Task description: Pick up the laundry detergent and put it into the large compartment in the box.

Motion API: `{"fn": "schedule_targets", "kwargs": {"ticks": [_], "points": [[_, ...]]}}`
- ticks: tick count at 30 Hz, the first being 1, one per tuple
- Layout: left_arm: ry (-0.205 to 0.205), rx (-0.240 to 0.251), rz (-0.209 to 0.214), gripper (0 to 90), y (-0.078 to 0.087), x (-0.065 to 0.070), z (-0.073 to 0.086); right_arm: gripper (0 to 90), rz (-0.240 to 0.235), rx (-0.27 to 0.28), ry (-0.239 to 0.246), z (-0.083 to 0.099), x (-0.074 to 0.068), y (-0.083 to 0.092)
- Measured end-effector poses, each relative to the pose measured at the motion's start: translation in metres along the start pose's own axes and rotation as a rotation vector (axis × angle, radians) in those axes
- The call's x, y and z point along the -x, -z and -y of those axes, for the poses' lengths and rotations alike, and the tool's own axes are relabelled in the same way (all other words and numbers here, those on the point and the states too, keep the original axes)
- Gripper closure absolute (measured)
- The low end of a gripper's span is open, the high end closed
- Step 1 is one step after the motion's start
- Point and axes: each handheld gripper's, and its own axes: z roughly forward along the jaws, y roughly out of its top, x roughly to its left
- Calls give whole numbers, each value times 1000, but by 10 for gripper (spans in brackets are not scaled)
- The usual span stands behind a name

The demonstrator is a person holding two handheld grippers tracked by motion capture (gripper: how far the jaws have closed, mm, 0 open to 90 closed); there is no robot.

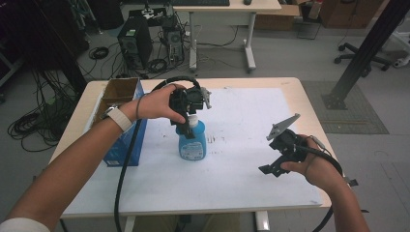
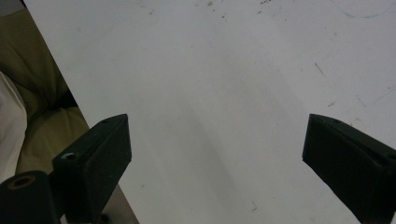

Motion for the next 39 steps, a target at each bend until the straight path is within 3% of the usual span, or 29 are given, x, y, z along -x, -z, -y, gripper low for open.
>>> {"fn": "schedule_targets", "kwargs": {"ticks": [29,39], "points": [[11,-6,12,96,-20,-5,2,81,-4,-2,1,0,1,-2],[4,-10,25,149,-24,-6,0,82,-4,-2,-6,3,2,-1]]}}
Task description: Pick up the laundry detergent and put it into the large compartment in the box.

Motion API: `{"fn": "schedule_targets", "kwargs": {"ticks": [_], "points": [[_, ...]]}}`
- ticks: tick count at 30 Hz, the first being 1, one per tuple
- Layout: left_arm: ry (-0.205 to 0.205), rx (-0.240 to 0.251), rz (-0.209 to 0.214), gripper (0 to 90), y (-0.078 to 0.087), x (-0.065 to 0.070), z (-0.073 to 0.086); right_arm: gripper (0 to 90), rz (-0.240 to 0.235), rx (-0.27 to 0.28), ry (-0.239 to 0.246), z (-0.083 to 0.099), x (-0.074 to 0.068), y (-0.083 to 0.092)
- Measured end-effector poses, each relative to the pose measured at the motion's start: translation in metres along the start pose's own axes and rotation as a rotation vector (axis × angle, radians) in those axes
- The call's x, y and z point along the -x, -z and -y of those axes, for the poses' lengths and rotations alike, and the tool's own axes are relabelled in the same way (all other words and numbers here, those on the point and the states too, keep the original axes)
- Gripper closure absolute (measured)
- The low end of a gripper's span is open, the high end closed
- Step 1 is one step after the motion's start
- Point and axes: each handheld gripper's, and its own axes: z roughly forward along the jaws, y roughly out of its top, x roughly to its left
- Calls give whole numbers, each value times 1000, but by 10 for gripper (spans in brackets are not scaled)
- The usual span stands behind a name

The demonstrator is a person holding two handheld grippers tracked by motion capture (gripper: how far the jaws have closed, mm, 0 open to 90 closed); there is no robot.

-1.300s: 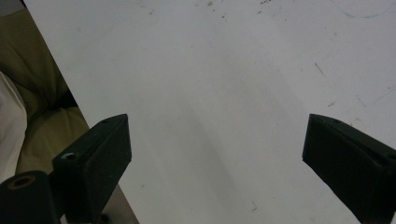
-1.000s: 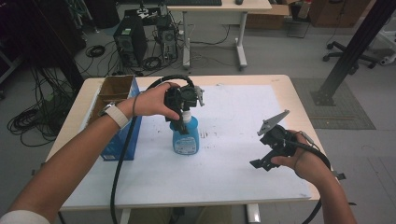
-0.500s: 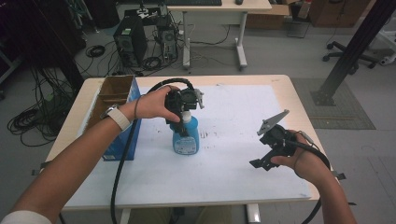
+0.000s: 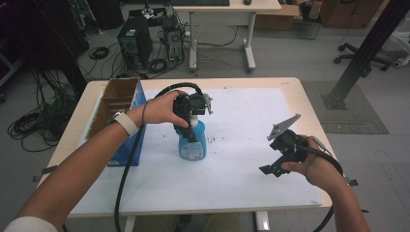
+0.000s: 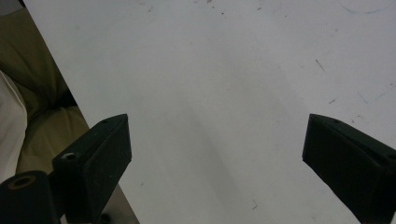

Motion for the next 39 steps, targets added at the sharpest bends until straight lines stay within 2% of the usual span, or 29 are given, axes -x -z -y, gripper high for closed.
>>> {"fn": "schedule_targets", "kwargs": {"ticks": [6,20,26,31,39], "points": [[-3,5,1,221,0,-1,1,82,0,2,0,0,0,0],[-1,-3,1,281,0,-2,2,82,3,4,-6,3,0,1],[-9,1,13,365,1,0,2,81,1,5,-5,3,0,0],[-22,-6,5,368,2,1,1,82,0,4,-6,3,-1,0],[-13,-8,0,368,2,2,1,82,2,2,-6,3,-1,1]]}}
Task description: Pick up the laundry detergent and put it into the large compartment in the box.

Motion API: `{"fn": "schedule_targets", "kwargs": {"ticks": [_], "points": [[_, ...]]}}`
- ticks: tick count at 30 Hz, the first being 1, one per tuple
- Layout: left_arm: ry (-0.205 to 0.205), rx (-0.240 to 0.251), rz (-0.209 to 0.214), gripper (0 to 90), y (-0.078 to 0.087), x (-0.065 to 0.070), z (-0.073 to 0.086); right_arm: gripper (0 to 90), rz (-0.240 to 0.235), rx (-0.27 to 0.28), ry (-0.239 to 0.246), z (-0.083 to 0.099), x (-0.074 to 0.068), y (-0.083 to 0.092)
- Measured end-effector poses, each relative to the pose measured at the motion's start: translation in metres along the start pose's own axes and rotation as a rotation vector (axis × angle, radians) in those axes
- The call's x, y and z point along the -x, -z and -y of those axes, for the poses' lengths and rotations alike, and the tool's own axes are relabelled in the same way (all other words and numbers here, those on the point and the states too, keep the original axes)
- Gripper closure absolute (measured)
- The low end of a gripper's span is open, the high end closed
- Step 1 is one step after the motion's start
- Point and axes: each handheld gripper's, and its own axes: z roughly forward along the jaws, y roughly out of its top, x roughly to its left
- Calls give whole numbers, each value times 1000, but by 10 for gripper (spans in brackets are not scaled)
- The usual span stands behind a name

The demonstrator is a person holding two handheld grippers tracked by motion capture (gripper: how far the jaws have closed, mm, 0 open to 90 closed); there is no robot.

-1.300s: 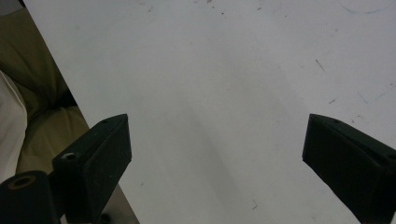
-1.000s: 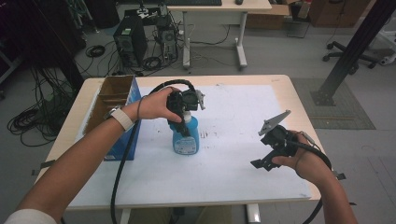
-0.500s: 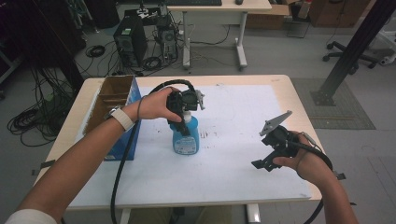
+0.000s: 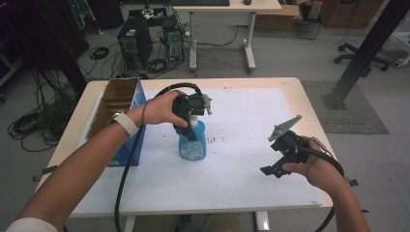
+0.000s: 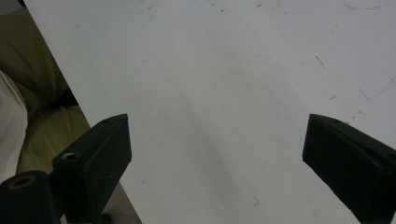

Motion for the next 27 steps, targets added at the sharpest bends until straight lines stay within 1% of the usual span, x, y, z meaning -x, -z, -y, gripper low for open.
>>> {"fn": "schedule_targets", "kwargs": {"ticks": [2,6,10,12,13,16,17,18,21,23,24,27], "points": [[-3,-2,-3,369,0,0,0,82,1,2,-2,0,0,1],[6,0,-2,369,0,0,0,82,0,4,-1,0,0,0],[-2,-4,-8,370,1,1,-1,82,0,3,-3,2,0,0],[2,-8,-8,370,1,1,-1,82,1,5,-3,2,0,0],[-4,-9,-13,370,1,1,-1,82,1,5,-4,2,-1,1],[2,-5,-15,370,3,2,0,82,3,8,-2,2,-1,2],[11,-4,-13,370,4,2,0,82,3,9,-2,2,-1,2],[10,-3,-15,370,5,2,0,82,4,7,-4,3,-1,2],[17,10,-17,371,10,4,1,82,4,7,-3,3,-1,2],[30,29,-16,371,14,5,2,82,4,8,-2,3,-1,2],[32,22,-15,371,16,5,3,81,5,8,-2,2,-1,2],[40,29,-25,371,20,5,5,82,3,9,0,2,-2,2]]}}
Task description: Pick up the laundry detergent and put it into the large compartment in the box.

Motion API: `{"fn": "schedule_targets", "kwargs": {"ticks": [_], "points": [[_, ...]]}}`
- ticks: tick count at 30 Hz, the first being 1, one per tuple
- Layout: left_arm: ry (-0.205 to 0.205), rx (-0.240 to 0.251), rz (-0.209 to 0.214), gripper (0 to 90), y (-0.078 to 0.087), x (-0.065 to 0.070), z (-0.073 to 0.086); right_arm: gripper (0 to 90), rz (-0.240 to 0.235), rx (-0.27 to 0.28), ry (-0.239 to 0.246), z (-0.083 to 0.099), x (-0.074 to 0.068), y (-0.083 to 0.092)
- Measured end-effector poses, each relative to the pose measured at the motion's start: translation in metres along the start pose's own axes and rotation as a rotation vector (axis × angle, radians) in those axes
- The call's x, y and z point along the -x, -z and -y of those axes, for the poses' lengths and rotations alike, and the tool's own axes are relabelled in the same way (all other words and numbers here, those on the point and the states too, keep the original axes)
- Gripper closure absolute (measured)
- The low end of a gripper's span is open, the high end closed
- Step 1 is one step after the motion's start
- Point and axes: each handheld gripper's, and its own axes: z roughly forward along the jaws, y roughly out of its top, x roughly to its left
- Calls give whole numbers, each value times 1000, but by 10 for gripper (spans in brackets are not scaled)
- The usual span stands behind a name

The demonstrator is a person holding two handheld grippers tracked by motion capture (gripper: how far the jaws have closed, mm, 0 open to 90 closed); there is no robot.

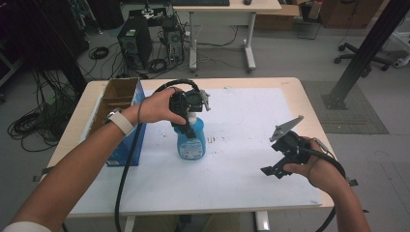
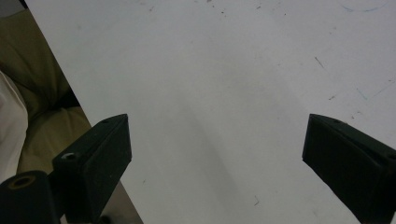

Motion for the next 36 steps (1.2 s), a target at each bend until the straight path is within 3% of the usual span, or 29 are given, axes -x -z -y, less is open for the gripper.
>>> {"fn": "schedule_targets", "kwargs": {"ticks": [9,17,29,36], "points": [[45,11,-14,371,12,2,5,82,2,2,8,-2,-2,0],[40,-6,-44,371,24,9,1,82,3,9,15,-2,-4,1],[64,-24,-92,373,44,16,-3,82,9,21,24,-1,-6,6],[109,-20,-105,374,55,20,-3,82,12,28,33,-3,-7,9]]}}
